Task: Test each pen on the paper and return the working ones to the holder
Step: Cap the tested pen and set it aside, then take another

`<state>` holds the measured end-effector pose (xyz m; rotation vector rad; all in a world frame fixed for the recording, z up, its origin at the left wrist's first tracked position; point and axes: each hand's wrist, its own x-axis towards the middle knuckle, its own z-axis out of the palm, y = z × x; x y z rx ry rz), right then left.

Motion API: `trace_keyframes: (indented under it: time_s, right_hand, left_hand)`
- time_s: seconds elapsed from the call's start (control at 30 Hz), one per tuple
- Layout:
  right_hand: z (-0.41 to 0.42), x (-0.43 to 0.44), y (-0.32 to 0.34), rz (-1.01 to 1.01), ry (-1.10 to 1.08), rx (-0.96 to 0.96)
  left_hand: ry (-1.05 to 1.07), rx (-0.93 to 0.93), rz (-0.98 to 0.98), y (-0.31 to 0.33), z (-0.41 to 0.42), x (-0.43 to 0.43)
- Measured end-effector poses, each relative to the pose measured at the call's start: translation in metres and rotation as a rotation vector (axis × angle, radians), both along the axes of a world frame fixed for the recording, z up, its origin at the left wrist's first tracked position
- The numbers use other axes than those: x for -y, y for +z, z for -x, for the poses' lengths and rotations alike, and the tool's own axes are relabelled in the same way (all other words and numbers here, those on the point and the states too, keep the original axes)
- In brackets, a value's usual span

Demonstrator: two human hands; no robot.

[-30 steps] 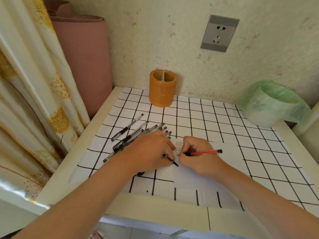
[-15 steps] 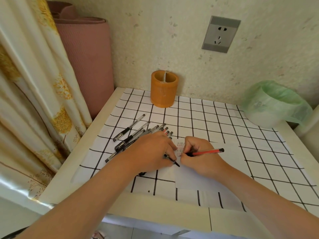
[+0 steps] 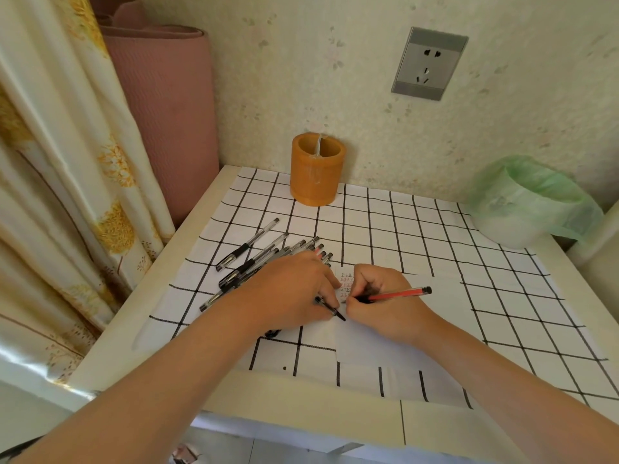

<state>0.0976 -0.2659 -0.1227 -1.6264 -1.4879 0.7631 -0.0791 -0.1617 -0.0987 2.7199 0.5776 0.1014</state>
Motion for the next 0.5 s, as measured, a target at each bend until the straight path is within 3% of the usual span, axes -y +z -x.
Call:
trace_keyframes:
  time_s: [0.3, 0.5]
  right_hand:
    - [-0.001, 0.001, 0.002, 0.012, -0.011, 0.010]
    - [-0.004, -0.002, 0.011, -0.036, -0.255, -0.323]
  left_hand:
    - [0.012, 0.014, 0.005, -0.004, 0.000, -0.001]
    - [-0.014, 0.040, 0.010, -0.003, 0.002, -0.005]
